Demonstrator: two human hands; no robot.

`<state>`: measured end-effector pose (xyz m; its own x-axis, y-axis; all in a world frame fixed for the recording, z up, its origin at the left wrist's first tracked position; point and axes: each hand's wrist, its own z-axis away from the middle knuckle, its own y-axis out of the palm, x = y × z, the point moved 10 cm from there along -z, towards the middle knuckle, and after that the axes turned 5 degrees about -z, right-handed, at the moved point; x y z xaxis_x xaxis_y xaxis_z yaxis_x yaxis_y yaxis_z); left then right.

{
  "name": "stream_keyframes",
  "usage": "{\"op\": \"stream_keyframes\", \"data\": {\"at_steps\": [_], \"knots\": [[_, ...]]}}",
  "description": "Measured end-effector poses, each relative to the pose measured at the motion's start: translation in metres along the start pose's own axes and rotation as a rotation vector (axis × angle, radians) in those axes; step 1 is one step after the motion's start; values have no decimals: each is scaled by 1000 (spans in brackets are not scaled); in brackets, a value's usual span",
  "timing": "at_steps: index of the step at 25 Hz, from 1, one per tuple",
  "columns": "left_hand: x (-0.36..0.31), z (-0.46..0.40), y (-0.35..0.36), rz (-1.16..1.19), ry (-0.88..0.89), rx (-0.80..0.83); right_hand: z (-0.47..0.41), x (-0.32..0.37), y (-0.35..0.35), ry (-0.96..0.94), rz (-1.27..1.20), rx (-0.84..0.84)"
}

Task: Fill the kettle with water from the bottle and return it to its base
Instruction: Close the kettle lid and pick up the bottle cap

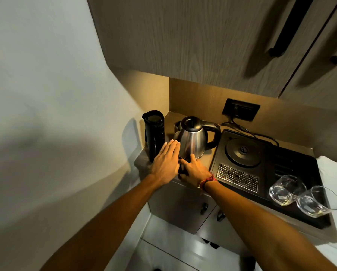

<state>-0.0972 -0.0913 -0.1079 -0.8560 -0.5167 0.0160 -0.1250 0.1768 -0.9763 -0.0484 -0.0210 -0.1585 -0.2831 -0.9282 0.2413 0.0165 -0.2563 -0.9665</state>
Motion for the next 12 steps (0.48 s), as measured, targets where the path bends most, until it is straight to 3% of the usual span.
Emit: {"op": "stream_keyframes", "data": {"at_steps": [4,7,10,12], "knots": [[4,-4,-80,12,75,-297,0,23,-83,-129,-119,-390],[40,-13,-145,98,-93,-509,-13,32,-153,-80,-401,-560],[101,-14,-147,299,-428,-411,-38,65,-196,-147,-448,-487],[124,-8,-120,465,-518,-262,-55,92,-199,-190,-322,-354]]}}
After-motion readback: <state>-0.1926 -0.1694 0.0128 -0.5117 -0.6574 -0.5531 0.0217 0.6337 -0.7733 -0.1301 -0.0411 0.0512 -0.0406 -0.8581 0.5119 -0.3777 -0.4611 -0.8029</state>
